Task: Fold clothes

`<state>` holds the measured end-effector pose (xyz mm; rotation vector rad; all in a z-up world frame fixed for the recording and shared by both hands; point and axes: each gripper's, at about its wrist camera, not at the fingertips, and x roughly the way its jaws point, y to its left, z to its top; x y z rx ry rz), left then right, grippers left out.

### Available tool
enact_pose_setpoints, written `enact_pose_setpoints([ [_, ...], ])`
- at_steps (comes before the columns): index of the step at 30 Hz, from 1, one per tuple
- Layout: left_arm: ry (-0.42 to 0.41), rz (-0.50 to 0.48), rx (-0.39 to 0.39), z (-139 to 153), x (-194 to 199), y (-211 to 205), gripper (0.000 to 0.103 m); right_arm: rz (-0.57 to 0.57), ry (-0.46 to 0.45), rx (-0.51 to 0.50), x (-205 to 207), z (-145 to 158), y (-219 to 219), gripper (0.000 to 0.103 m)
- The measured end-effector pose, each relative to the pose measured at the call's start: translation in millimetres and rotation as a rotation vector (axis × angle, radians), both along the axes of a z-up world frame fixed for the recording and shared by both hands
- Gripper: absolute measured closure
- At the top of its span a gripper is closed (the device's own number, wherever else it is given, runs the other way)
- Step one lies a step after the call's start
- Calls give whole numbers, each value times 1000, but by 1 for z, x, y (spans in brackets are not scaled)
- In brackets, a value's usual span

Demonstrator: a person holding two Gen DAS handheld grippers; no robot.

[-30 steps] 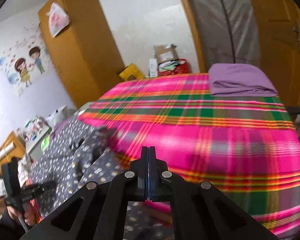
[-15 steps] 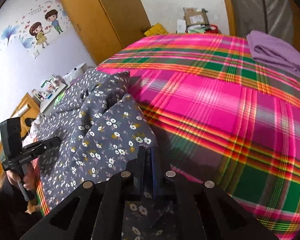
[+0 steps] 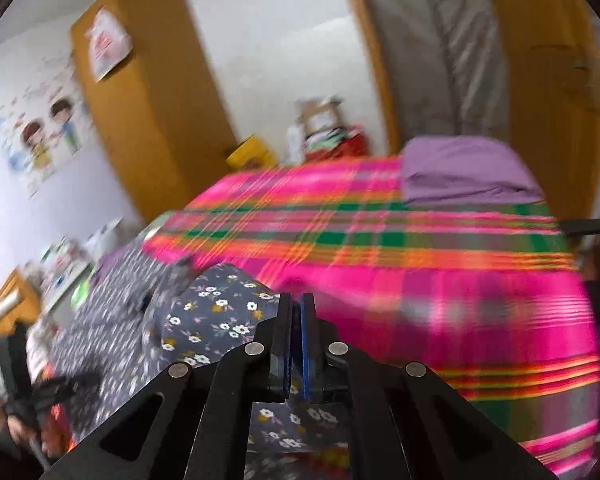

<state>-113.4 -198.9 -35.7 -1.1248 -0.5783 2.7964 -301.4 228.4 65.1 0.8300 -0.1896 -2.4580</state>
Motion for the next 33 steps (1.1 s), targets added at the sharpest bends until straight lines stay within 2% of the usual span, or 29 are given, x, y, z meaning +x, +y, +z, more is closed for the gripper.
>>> enact_pose_setpoints([
  [3,0,0,3,-1,0,-1,94,-175,18,-57,-7,11,35,99],
  [7,0,-2,7,-1,0,-2,94,-363,-40,-95,-17,5,71,96],
  [10,0,-2,9,-1,1,-3,94,-419,-77,-70,-20,-5,86,95],
  [12,1,-3,11,-1,1,-4,94,-398,-86,-35,-20,-9,88,90],
  [14,0,-3,7,-1,1,-3,94,-339,-72,-3,-16,-9,82,77],
  [15,0,-4,6,-1,0,-3,94,-296,-57,22,-13,-8,76,63],
  [16,0,-3,5,-1,0,-3,94,-247,-44,49,-10,-7,68,57],
  [26,-2,-1,-3,-1,-2,0,94,340,66,295,9,-16,-48,56],
  [29,-1,-1,-1,-1,-2,0,94,466,101,355,13,-22,-71,56],
  [33,-1,-3,5,-2,-2,-1,94,578,105,407,11,-31,-91,56],
])
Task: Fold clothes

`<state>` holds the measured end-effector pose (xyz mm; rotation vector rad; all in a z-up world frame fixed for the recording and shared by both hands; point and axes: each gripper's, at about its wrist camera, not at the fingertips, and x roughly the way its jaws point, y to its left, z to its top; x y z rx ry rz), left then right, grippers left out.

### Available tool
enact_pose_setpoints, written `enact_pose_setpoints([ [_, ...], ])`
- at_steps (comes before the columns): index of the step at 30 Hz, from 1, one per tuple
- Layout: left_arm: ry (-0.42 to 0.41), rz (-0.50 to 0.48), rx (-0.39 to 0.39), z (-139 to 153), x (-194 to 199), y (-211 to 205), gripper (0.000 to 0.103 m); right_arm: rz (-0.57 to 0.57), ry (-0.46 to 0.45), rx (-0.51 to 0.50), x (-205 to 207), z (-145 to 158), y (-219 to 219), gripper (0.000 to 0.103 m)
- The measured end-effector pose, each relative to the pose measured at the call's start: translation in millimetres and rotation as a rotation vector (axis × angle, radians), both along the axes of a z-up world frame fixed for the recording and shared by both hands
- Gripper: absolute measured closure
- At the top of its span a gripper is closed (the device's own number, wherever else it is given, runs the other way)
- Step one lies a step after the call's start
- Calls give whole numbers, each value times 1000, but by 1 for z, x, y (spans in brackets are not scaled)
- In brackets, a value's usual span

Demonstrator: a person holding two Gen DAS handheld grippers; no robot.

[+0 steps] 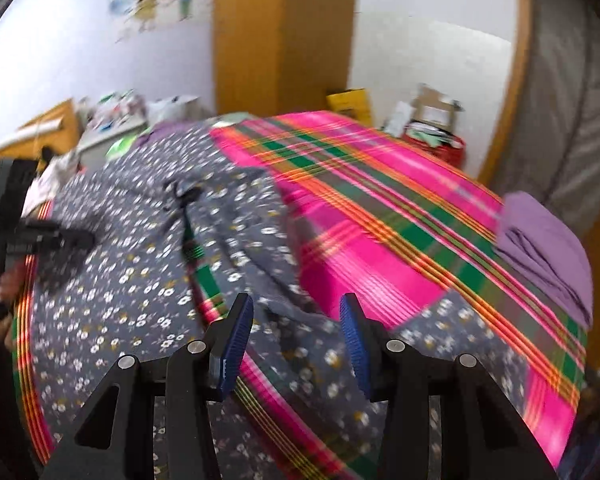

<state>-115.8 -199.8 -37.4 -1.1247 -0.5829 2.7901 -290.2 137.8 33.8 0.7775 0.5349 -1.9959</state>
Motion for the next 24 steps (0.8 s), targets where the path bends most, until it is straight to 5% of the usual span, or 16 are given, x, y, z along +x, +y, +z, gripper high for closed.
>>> enact_pose_setpoints([
  [2,0,0,3,0,0,-1,94,24,-6,49,-1,-7,-7,57],
  [4,1,0,8,0,1,-2,94,-10,-23,60,-10,-11,-10,96],
  [10,1,0,16,-1,2,-3,94,-295,118,-125,-41,28,14,96],
  [14,0,0,19,-1,3,-4,94,-361,241,-166,-36,55,9,96],
  [18,0,-1,22,-1,4,-5,94,-297,268,-194,-10,76,2,96],
  [24,0,-5,41,-1,5,-8,94,-96,73,-112,46,49,12,94],
])
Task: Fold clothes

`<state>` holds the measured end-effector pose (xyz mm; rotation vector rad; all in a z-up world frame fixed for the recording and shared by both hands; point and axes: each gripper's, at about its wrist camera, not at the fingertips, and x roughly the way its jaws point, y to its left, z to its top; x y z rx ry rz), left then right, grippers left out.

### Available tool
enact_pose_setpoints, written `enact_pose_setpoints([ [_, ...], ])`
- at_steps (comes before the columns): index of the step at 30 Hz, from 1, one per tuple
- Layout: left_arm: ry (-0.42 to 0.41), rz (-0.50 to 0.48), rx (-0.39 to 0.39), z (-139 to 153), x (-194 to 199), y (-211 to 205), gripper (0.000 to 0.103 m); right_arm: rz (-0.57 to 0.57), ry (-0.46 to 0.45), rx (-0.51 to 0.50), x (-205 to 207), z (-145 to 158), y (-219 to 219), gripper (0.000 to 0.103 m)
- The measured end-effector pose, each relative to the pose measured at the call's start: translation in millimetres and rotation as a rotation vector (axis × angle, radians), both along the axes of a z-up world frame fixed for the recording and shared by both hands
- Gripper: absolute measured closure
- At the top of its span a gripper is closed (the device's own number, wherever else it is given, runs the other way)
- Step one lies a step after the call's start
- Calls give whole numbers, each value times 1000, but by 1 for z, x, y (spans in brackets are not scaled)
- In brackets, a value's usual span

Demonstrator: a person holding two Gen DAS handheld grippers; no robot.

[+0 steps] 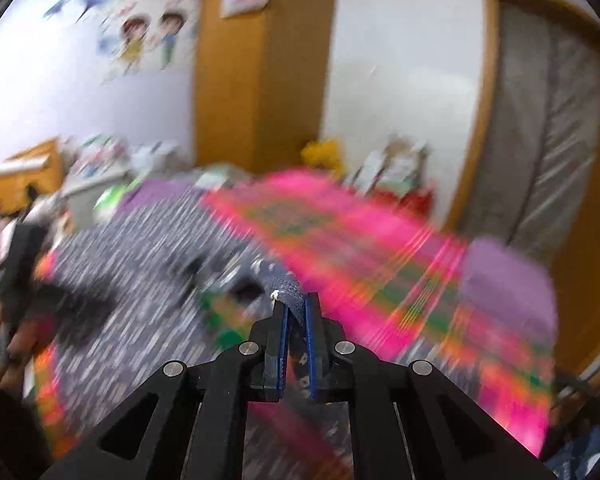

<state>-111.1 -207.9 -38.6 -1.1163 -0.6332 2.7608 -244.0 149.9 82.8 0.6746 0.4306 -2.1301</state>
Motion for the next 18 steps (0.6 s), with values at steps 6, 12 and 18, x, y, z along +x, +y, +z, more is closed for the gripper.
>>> enact_pose_setpoints([
  [6,-23,-16,-91,7,-2,13,94,110,-216,134,47,-64,3,87],
  [12,37,-23,-110,36,-3,20,94,29,-180,11,42,-47,18,73],
  [18,46,6,-151,53,-22,18,91,-148,-179,-94,9,-33,31,60],
])
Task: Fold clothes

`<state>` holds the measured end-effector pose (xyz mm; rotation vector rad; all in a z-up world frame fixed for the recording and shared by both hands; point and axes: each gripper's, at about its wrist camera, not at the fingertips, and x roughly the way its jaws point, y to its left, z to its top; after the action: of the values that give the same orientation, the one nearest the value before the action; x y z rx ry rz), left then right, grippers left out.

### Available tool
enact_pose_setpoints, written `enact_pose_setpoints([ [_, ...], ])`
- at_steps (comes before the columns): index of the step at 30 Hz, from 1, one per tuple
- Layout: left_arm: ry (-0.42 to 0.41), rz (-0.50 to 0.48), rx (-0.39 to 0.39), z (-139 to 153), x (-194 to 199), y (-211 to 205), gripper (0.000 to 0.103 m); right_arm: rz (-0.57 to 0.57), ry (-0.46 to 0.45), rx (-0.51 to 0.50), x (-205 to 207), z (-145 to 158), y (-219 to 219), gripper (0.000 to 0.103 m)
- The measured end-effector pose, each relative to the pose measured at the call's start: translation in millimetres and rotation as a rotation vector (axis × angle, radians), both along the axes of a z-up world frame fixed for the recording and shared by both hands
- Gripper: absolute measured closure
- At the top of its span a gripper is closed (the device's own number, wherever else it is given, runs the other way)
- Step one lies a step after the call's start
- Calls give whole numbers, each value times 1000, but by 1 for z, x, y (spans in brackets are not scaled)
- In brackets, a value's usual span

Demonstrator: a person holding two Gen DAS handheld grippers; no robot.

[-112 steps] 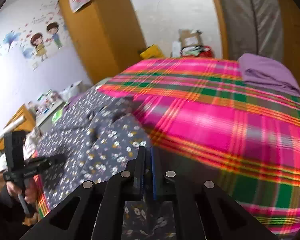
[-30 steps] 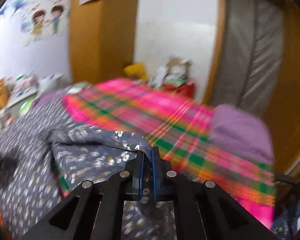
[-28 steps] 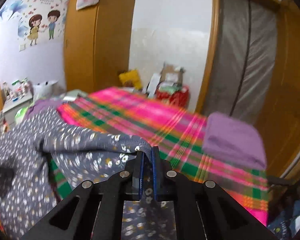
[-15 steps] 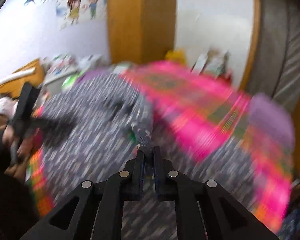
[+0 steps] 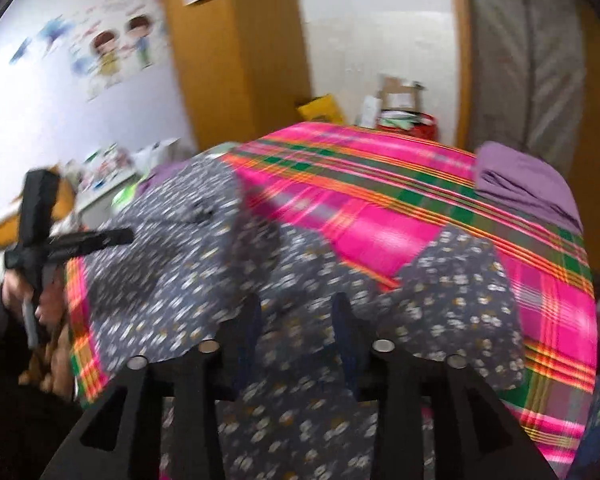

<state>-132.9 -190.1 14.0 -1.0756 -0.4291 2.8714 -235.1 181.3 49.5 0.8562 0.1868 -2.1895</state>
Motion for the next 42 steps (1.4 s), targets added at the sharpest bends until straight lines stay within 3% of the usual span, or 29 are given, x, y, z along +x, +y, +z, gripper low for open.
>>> enact_pose_setpoints([
  [4,-29,20,-15,-11,-20,-4,91,-129,8,25,-34,3,12,59],
  [10,-94,20,25,-39,-22,-8,91,-264,23,114,-105,0,35,59],
  [15,-103,19,72,-43,-19,-14,91,-303,-114,141,-164,-27,61,58],
  [18,-100,16,99,-45,-17,-18,91,-299,-226,26,-172,-39,87,58],
  [20,-101,14,103,-45,-16,-19,91,-265,-272,-20,-166,-46,98,58],
  [23,-101,12,109,-46,-16,-20,91,-213,-294,15,-155,-57,96,62],
  [24,-100,12,114,-46,-15,-20,91,-201,-278,22,-149,-56,93,70],
  [25,-100,12,119,-46,-17,-20,91,-192,-267,17,-143,-54,92,86],
  [27,-99,11,128,-47,-17,-21,91,-178,-248,-4,-133,-48,87,94],
  [31,-98,11,133,-47,-13,-25,91,-109,-180,-21,-96,-25,70,95],
  [34,-99,12,129,-47,-13,-24,91,58,-132,4,-45,-8,41,94],
  [38,-101,12,123,-46,-14,-24,91,334,-148,122,22,-21,-5,85],
  [39,-101,12,122,-46,-14,-23,91,377,-154,149,34,-27,-12,77],
  [42,-101,12,121,-46,-14,-22,91,413,-145,155,44,-34,-14,74],
])
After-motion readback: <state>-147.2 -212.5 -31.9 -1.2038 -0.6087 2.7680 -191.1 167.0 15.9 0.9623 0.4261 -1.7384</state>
